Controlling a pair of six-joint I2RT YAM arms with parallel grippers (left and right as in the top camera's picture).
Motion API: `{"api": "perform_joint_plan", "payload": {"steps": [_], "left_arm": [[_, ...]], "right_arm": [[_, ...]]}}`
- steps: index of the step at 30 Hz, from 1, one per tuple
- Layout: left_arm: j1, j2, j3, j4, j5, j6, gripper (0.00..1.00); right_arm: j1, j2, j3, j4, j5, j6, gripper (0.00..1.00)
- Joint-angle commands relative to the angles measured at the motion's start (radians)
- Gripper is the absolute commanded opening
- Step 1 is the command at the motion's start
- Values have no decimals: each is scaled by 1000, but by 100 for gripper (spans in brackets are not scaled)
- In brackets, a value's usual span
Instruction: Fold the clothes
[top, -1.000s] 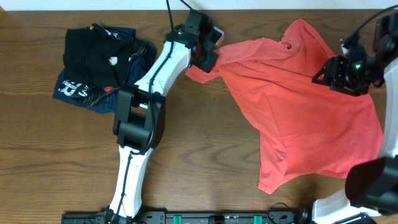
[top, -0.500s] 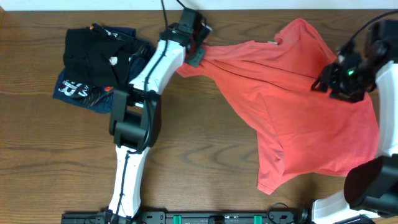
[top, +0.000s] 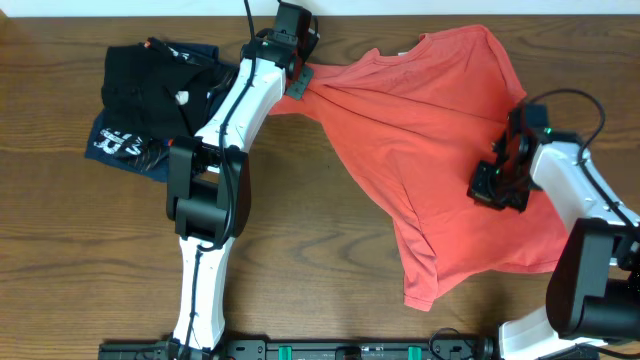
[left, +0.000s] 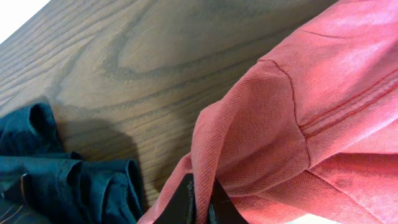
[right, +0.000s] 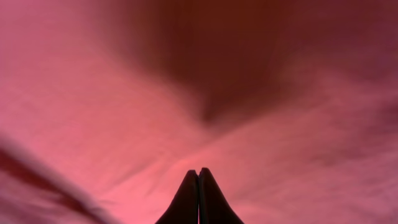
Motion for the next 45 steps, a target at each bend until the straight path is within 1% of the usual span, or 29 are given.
{"api": "perform_joint_plan", "payload": {"steps": [1, 4, 7, 12, 14, 16, 18, 19, 21, 22, 23, 26, 27, 32, 34, 37, 40, 45], "left_arm": [[8, -32, 28, -12, -42, 8, 7], [10, -39, 28, -21, -45, 8, 8], [12, -56, 28, -24, -45, 8, 9], [12, -100, 28, -35, -44, 7, 11], [11, -116, 28, -44, -41, 3, 11], [11, -130, 28, -56, -31, 2, 11], [10, -137, 28, -66, -25, 0, 11], [10, -139, 28, -71, -26, 0, 11], [10, -140, 28, -86, -26, 0, 11], [10, -140, 28, -95, -25, 0, 11], [10, -140, 28, -104, -26, 0, 11], [10, -140, 28, -123, -26, 0, 11], [10, -140, 28, -127, -26, 0, 11], [7, -153, 28, -172, -22, -15, 11], [7, -163, 28, -195, 5, -20, 11], [7, -180, 28, -232, 89, -50, 11], [7, -191, 28, -265, 193, -65, 11], [7, -196, 28, -303, 277, -91, 11]], "right_arm": [[-30, 0, -81, 80, 163, 170, 1], [-71, 5, -156, 188, 247, 217, 1], [-134, 22, -178, 245, 295, 228, 1], [-273, 38, -118, 294, 278, 221, 1], [-328, 38, -53, 291, 233, 172, 1], [-367, 38, 18, 270, 205, 110, 1], [-400, 38, 118, 210, 169, 37, 1], [-410, 37, 166, 170, 145, -8, 3], [-426, 37, 263, 69, 127, -63, 12], [-435, 37, 311, 16, 127, -65, 15], [-442, 37, 350, -30, 127, -65, 14], [-458, 37, 388, -82, 118, -64, 2], [-463, 39, 381, -82, 108, -63, 1], [-465, 74, 291, -38, 159, 62, 1], [-466, 102, 252, -9, 166, 116, 1], [-466, 147, 209, 19, 171, 209, 1], [-466, 193, 186, 79, 173, 269, 1], [-470, 311, 181, 187, 183, 333, 1]]}}
